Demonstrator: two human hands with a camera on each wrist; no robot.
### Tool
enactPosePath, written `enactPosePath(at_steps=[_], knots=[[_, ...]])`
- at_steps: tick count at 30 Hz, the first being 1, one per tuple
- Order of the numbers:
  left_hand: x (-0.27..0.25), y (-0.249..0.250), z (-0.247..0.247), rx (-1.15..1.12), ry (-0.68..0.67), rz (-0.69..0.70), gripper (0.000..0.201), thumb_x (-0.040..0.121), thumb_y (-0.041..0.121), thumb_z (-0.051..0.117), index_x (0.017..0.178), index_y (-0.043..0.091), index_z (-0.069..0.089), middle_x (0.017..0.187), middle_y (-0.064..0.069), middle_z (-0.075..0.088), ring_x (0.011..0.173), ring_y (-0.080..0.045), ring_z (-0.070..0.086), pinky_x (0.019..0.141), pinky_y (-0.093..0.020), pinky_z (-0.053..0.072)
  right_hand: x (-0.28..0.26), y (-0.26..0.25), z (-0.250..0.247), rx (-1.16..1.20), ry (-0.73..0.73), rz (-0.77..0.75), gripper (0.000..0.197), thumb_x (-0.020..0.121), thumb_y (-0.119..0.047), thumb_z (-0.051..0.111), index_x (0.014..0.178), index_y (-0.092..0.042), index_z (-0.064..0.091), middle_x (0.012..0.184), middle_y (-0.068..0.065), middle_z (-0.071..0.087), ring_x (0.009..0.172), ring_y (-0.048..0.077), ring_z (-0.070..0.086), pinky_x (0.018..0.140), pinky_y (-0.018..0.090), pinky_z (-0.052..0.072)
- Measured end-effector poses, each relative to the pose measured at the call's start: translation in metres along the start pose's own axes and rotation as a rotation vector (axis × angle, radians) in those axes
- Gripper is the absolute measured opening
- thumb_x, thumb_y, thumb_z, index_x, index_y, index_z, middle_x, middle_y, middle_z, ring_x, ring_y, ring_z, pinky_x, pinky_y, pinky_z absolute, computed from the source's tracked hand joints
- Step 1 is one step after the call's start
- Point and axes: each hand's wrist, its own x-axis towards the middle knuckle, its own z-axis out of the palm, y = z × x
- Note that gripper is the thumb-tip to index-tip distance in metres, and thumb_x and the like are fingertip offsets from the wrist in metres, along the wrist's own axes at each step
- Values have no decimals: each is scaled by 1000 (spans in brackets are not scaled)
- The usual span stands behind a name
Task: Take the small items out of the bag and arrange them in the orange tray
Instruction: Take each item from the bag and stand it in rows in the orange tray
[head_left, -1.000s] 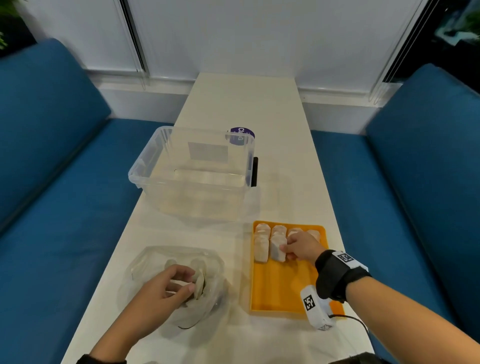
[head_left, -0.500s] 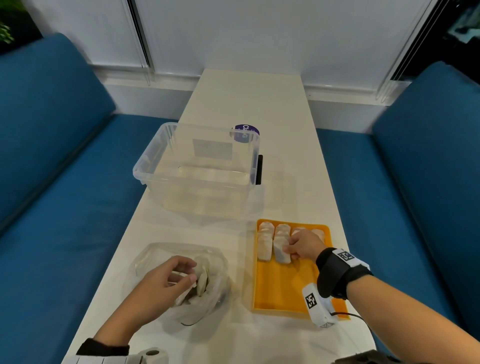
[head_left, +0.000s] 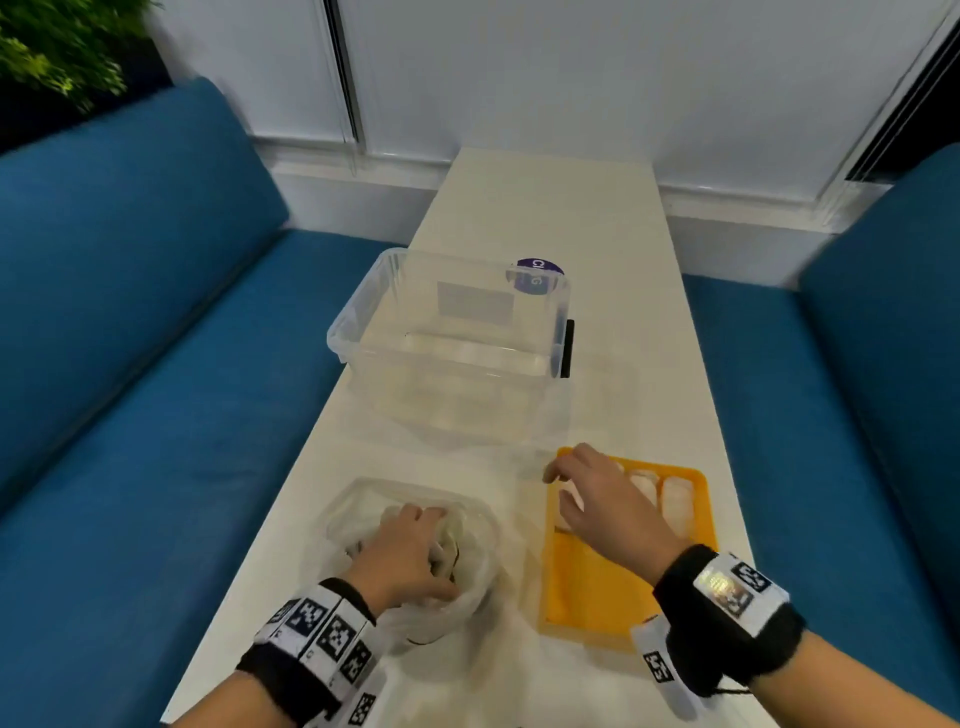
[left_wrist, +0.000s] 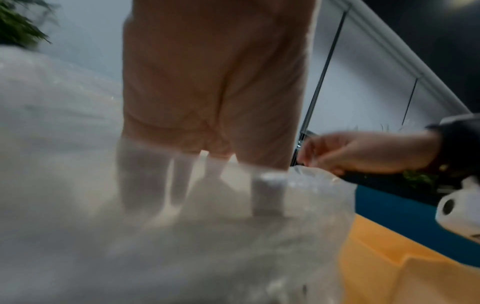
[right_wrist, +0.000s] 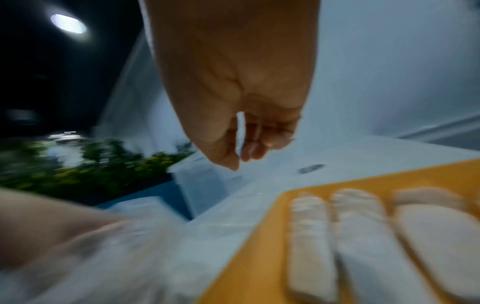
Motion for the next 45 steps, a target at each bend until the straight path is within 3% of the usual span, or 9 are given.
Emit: enactPosePath(at_steps=[4,11,15,19,22,26,35,38,45], knots=[[11,-3,10,-69,10,11,91,75,42,71,146,22,17,136,-6,36,121,-22,45,96,-34,44,-4,-39,28,-253,-186,-501,45,75,-6,34,112,-22,55,116,-1,56,100,23,50,80,34,46],[19,-18,18,-91,94,38,58,85,34,63,136,20,40,131,-8,33,116,-23,46,98,-26,39,-3,-43,53,-559,-223,-675,15,63,-19,74,70,-29,65,83,-9,65,92,17,64,73,27,51],[17,-31,14,-52,128,142,42,87,11,55,126,25,49,122,-5,36,108,-20,50,91,-17,37,-3,-40,49,-571,-290,-664,19,61,-29,77,66,-32,60,55,-10,54,54,11,54,60,25,47],[12,-42,6,-13,111,290,43,84,0,44,115,25,60,113,2,37,101,-14,48,86,-12,34,-7,-42,44,-640,-261,-634,29,51,-28,80,75,-37,66,59,-12,54,56,9,53,56,22,42],[10,-44,3,23,90,298,34,80,16,53,110,30,61,112,6,40,106,-14,47,91,-20,39,-9,-47,44,-665,-239,-630,28,51,-26,80,72,-37,67,63,-12,53,59,10,54,57,22,43],[10,-30,9,134,-43,292,62,69,63,54,125,38,46,120,1,41,110,-14,39,95,-33,40,-12,-53,50,-670,-253,-642,24,53,-27,82,69,-39,68,65,-12,53,60,10,52,57,22,42],[19,-18,15,122,-78,150,36,91,46,47,93,14,66,120,-2,44,108,-21,43,92,-39,41,-14,-52,44,-624,-240,-615,25,50,-29,84,67,-40,70,63,-14,52,59,8,52,56,21,39],[20,-25,10,-3,-18,99,35,93,44,43,105,22,67,119,1,43,111,-17,47,98,-36,41,-13,-53,40,-566,-244,-615,26,52,-26,84,69,-40,71,64,-13,53,61,9,54,56,23,42],[24,-27,22,317,27,35,58,80,34,60,134,31,38,133,-7,35,126,-29,35,99,-41,44,-11,-63,42,-588,-266,-605,22,52,-26,84,64,-37,70,64,-13,54,61,10,53,56,23,42]])
